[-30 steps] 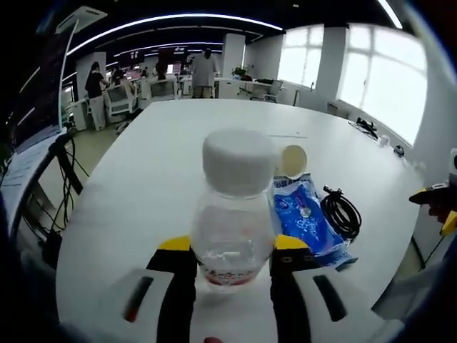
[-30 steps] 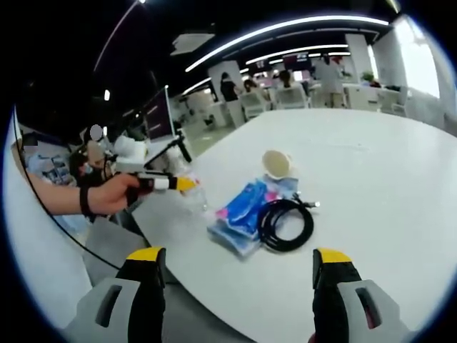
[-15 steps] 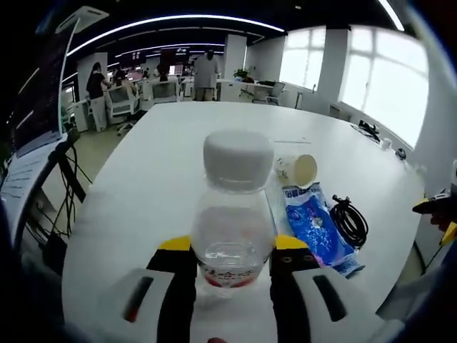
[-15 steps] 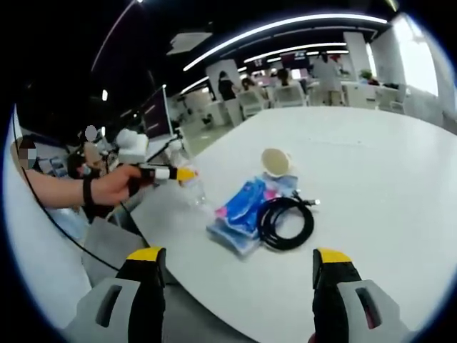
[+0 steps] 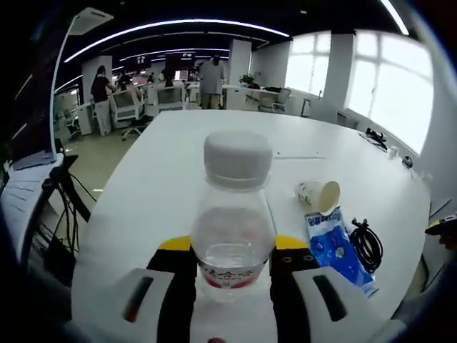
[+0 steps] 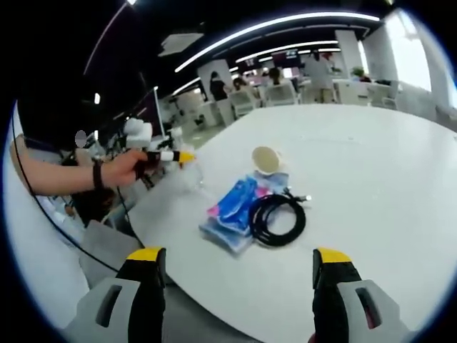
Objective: Arrange the tabletop items into an orderly group along one side of the table until the central work area is clear of visible clutter.
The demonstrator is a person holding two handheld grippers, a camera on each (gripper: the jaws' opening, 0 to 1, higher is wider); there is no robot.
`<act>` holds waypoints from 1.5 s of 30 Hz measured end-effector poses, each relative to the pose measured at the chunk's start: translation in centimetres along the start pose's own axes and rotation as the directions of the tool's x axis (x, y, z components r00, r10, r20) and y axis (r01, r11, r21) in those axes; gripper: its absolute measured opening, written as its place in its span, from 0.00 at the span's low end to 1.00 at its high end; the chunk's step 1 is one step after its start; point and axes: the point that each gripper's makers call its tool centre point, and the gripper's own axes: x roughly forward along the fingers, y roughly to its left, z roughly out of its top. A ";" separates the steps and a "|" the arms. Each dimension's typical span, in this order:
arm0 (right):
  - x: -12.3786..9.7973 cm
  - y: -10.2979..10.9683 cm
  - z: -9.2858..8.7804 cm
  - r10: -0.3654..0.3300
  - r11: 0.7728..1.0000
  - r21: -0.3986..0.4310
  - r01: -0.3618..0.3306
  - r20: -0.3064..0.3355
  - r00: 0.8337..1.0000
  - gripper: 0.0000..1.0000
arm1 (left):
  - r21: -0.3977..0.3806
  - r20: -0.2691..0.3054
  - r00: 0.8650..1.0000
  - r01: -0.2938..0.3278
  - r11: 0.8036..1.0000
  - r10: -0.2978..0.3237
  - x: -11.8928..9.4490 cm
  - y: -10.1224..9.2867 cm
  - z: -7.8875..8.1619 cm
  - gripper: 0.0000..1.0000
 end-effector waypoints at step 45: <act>-0.7 -1.2 -0.4 -0.038 0.999 0.024 0.039 -0.030 0.999 0.87 | 0.008 0.054 0.996 -0.069 0.998 0.068 7.2 5.6 4.8 0.38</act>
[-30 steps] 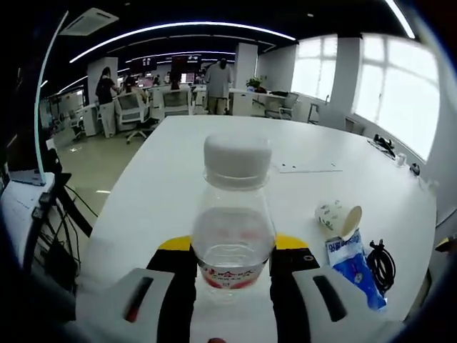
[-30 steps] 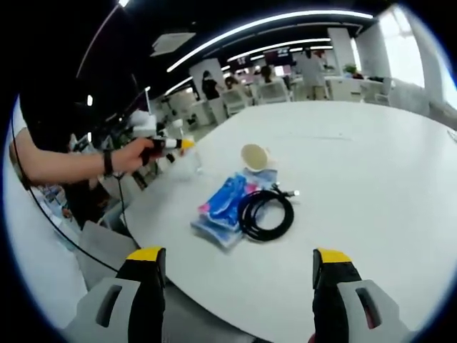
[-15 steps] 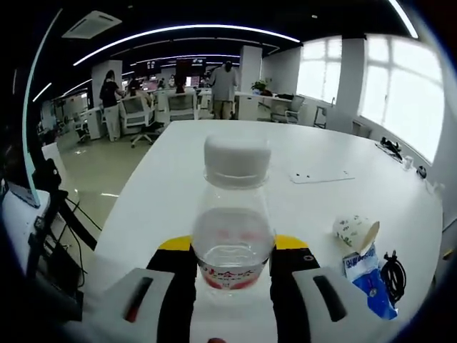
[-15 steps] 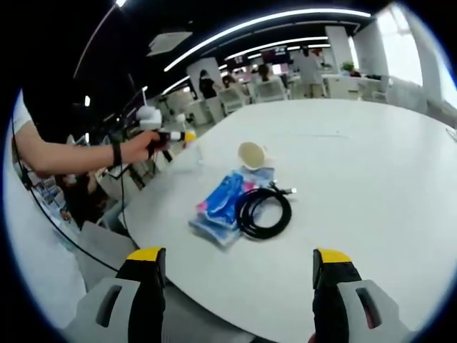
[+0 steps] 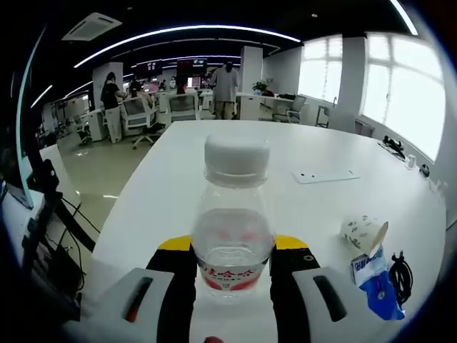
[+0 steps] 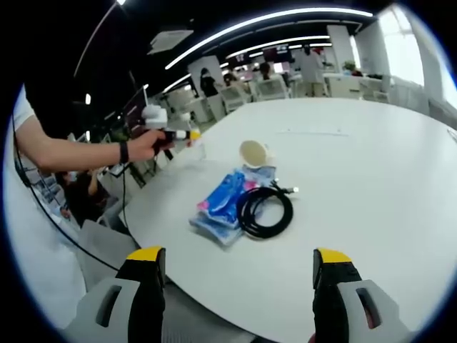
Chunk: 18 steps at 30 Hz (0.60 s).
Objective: Arrange the tabletop items into an orderly group along one side of the table until the central work area is clear of visible clutter.
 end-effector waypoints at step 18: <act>0.5 0.0 0.2 0.012 1.000 -0.016 -0.012 -0.012 1.000 0.87 | 0.017 0.017 0.999 -0.028 0.999 0.027 -0.4 -0.5 -2.0 0.38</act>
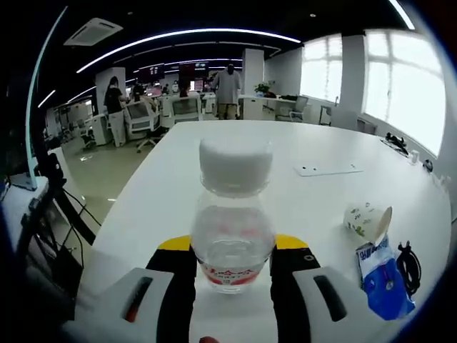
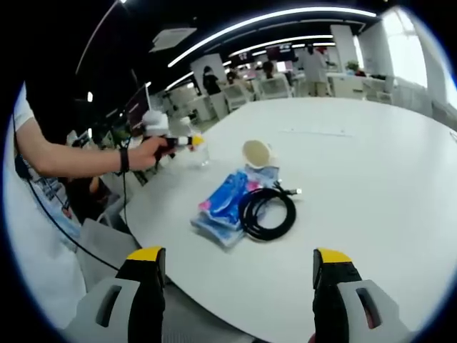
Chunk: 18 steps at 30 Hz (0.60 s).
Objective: Arrange the tabletop items into an orderly group along one side of the table until the central work area is clear of visible clutter.
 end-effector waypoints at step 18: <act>0.1 0.5 0.1 0.007 1.000 0.000 -0.007 0.002 1.000 0.87 | -0.006 -0.009 1.000 0.000 1.000 0.000 0.2 -0.3 0.1 0.39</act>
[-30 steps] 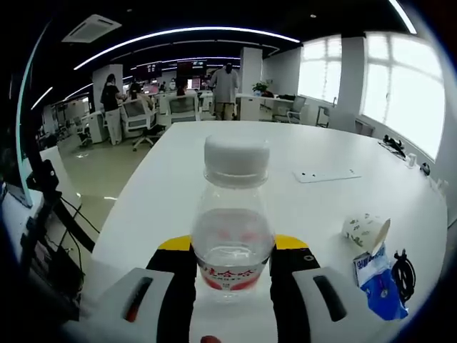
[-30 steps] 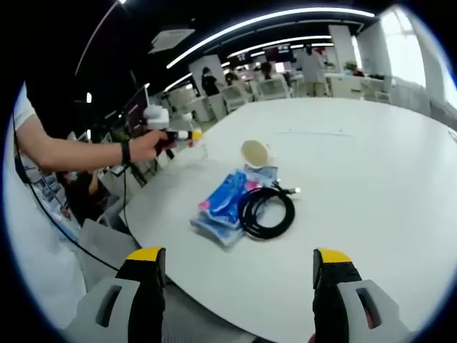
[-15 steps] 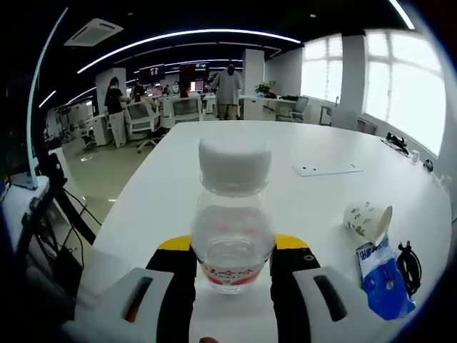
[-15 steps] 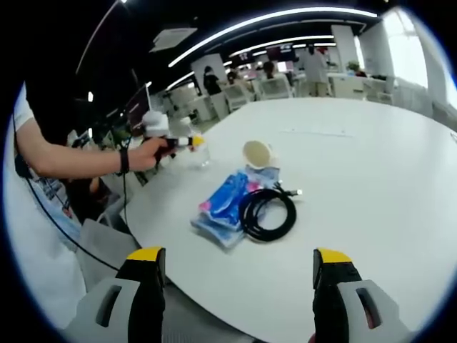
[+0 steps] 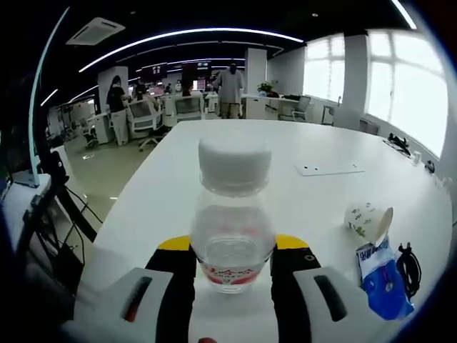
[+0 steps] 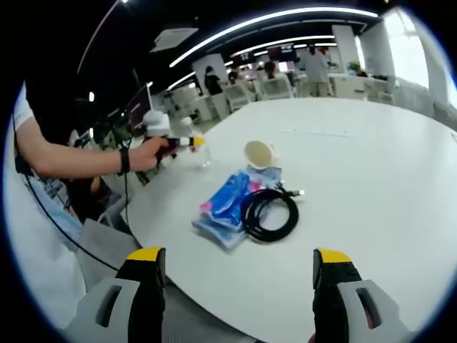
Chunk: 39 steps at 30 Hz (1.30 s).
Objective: Arrange the tabletop items into an orderly group along one side of the table until the central work area is clear of visible clutter.
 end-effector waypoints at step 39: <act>0.2 0.4 0.5 0.026 1.000 -0.007 -0.026 0.046 0.999 0.87 | -0.051 0.018 0.999 0.032 0.998 -0.031 -4.9 -0.3 0.5 0.48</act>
